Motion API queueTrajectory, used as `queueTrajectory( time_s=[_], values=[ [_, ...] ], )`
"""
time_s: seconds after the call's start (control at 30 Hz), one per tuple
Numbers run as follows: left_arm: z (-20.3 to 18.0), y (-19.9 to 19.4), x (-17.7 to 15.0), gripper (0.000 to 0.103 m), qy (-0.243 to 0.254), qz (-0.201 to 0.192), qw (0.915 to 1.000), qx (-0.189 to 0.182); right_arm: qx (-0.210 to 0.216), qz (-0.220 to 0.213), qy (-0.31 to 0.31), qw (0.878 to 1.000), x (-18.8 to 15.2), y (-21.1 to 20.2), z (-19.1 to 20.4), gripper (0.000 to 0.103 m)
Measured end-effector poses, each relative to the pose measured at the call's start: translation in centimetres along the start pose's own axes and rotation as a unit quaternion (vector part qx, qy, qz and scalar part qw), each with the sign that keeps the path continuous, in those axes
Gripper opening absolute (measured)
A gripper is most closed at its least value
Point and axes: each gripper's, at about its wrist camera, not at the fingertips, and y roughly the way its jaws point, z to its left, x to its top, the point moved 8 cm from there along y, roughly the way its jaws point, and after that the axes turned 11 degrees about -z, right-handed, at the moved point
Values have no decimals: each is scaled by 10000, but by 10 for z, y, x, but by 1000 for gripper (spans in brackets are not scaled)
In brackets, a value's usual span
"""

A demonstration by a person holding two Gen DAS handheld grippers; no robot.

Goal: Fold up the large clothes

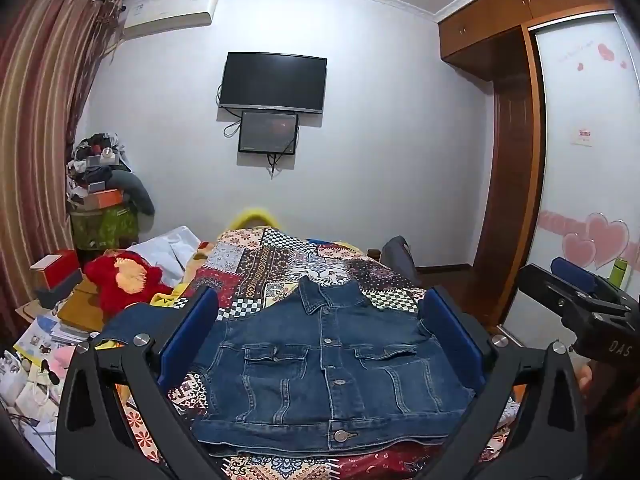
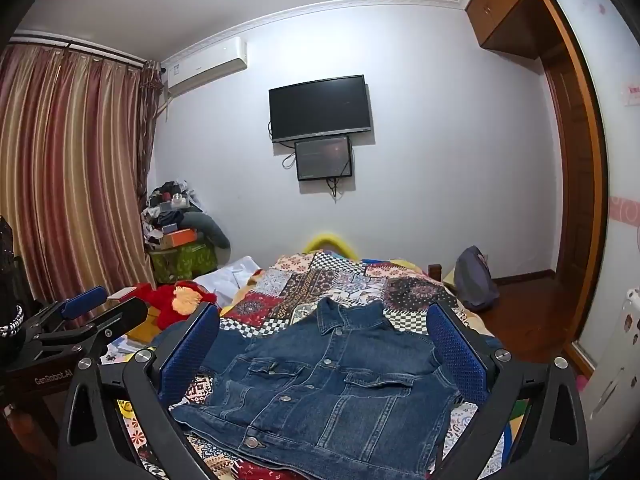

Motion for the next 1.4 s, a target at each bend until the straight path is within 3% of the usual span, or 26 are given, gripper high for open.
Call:
queueTrajectory(
  time_s=[1.4],
  values=[
    [0, 0, 2, 103, -25, 9, 10000, 29, 13, 1, -6, 10000, -1, 0, 6, 103]
  ],
)
